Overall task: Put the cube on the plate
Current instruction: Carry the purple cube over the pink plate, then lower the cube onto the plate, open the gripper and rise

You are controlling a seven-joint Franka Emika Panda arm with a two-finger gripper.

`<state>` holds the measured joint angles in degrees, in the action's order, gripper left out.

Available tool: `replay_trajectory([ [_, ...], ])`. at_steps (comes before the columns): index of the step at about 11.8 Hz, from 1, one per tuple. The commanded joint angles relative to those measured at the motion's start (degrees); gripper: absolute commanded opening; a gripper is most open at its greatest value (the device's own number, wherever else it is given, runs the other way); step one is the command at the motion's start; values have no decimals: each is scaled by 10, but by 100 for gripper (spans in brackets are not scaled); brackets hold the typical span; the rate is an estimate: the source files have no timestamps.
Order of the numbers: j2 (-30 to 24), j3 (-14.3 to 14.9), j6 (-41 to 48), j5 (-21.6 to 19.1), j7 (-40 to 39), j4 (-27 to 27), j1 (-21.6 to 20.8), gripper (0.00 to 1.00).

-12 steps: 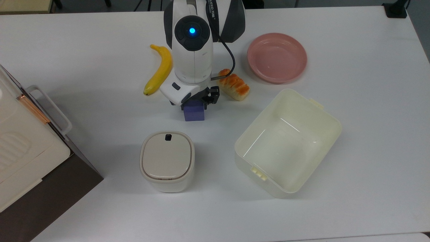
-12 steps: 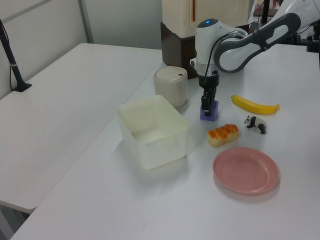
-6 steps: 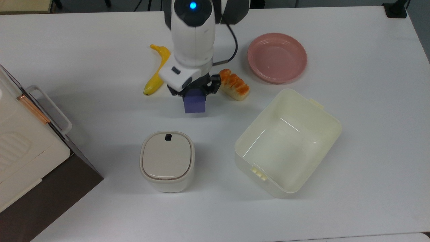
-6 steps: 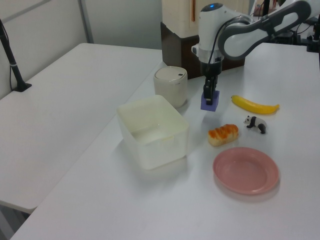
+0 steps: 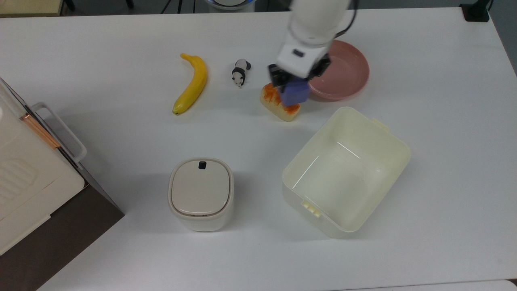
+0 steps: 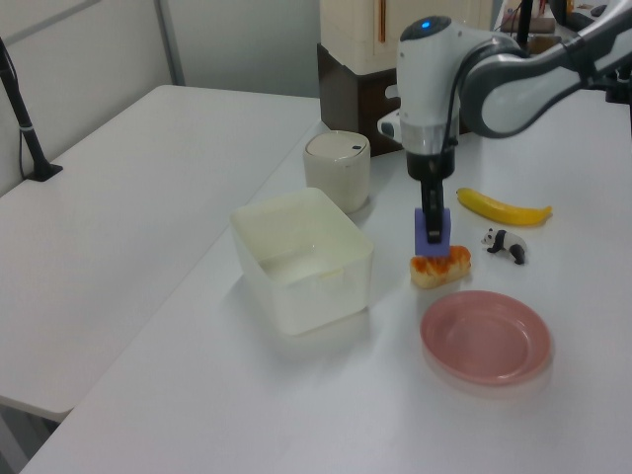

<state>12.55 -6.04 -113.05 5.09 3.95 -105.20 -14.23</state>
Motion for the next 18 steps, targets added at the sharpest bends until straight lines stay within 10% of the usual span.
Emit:
replay_trajectory([
  [1, -10, 4, 2, -2, 60, -30, -83, 24],
  [4, -3, 4, 10, -2, 105, -41, -148, 29],
  [7, 4, 4, 17, -3, 107, -48, -162, 100],
  [11, 4, 13, 45, -1, 117, 1, -145, 100],
  [18, -44, 22, 107, 27, 107, 110, 63, 100],
])
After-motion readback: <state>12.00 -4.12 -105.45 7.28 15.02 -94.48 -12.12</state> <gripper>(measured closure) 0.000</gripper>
